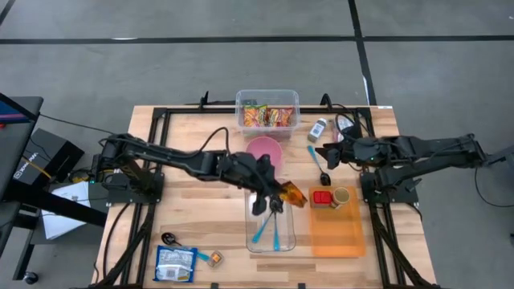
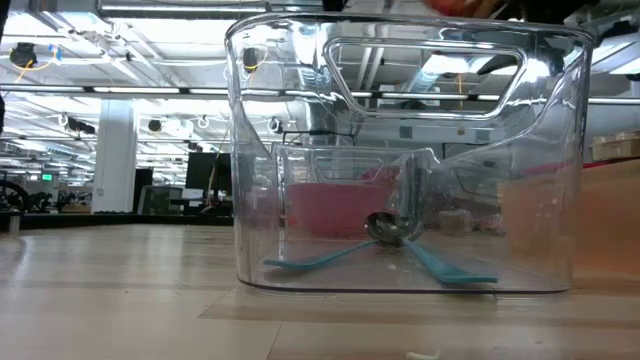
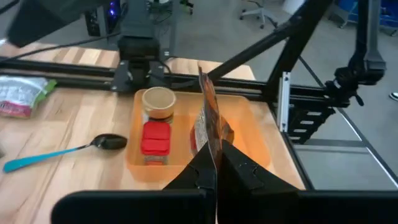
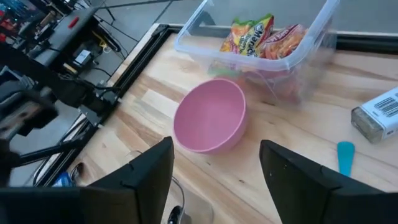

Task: Pick & Place Food Item
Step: Put the orange seasoning pack into the orange bin

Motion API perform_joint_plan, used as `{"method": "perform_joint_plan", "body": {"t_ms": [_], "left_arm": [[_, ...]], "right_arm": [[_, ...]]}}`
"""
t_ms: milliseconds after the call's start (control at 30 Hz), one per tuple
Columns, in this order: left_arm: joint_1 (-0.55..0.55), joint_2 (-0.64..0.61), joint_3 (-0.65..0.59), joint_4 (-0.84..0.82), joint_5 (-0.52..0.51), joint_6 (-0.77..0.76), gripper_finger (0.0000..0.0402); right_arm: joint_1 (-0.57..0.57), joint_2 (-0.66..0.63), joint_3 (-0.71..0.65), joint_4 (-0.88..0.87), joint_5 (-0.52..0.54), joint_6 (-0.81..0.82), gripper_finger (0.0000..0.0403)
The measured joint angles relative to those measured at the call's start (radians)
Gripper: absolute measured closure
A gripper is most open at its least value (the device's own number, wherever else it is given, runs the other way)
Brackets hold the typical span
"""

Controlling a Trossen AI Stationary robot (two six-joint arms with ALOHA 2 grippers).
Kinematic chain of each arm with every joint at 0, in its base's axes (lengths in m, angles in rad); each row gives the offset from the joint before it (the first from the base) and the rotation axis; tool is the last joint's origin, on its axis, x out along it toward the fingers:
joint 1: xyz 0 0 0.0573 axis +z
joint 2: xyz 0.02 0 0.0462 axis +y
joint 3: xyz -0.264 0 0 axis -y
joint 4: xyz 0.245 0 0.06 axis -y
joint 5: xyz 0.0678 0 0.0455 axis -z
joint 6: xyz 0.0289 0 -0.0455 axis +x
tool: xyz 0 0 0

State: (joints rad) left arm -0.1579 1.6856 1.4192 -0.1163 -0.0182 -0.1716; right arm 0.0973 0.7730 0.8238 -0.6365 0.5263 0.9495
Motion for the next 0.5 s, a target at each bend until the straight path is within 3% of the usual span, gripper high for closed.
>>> {"method": "perform_joint_plan", "body": {"t_ms": [233, 500], "left_arm": [[-0.006, 0.083, 0.136, 0.001, -0.022, -0.013, 0.0401], [-0.044, 0.308, 0.479, -0.199, 0.003, 0.038, 0.0401]], "right_arm": [[-0.017, -0.026, 0.0, 0.021, -0.002, -0.039, 0.0174], [-0.017, -0.124, 0.0, 0.074, -0.004, -0.073, 0.0174]]}}
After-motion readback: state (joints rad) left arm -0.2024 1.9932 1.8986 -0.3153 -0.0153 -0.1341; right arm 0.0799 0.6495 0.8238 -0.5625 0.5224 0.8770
